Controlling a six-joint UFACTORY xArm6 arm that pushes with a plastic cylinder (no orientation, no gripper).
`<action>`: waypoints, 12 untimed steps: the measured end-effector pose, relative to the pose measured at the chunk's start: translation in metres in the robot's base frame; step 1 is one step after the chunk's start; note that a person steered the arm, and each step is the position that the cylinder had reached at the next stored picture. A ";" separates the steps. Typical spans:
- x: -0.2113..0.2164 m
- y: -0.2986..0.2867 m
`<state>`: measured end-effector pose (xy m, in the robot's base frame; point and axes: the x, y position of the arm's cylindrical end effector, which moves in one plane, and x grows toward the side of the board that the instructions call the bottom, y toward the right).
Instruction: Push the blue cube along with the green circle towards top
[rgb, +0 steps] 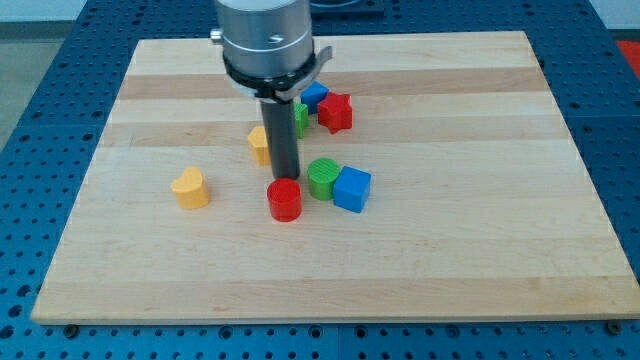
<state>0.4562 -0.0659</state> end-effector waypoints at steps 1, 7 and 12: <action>0.000 -0.013; -0.025 0.053; 0.060 0.103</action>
<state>0.5157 0.0369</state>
